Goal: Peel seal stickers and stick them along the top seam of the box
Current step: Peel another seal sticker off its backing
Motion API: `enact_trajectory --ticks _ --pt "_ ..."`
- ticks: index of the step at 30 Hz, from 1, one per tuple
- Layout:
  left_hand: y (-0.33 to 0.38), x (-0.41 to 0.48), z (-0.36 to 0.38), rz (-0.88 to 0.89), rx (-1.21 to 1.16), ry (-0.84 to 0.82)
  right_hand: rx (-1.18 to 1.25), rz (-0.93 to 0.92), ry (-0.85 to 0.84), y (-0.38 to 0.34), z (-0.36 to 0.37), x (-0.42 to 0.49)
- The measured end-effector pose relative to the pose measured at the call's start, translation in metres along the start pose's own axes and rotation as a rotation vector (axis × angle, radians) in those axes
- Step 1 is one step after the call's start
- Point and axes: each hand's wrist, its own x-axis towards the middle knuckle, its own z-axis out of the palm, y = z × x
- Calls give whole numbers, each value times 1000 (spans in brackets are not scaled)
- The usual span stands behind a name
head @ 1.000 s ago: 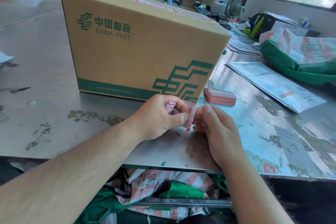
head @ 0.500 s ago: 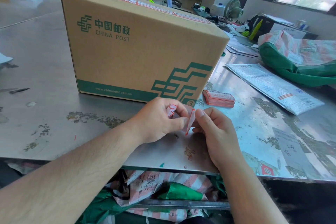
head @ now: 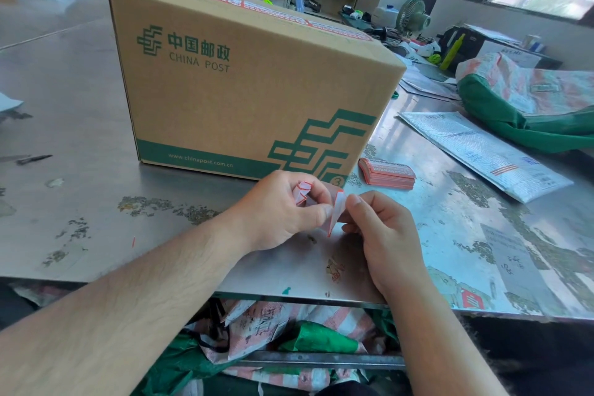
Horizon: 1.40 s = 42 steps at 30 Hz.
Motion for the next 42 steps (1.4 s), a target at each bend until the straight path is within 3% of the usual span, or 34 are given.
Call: enact_trajectory --ticks 7,18,28,31,37,42 --pt "4 4 -8 -103 -276 115 231 89 203 3 -2 5" --pt "0 2 -4 -47 -113 2 116 3 2 3 -3 -1" --pt "-3 5 -7 -48 -147 168 184 37 58 7 -3 3" --pt "-4 5 -7 -64 -180 202 259 78 96 9 -5 6" --pt "-4 5 -7 -74 -128 268 663 165 237 6 -7 11" --pt "-2 5 -9 -122 -79 302 743 205 348 6 -9 13"
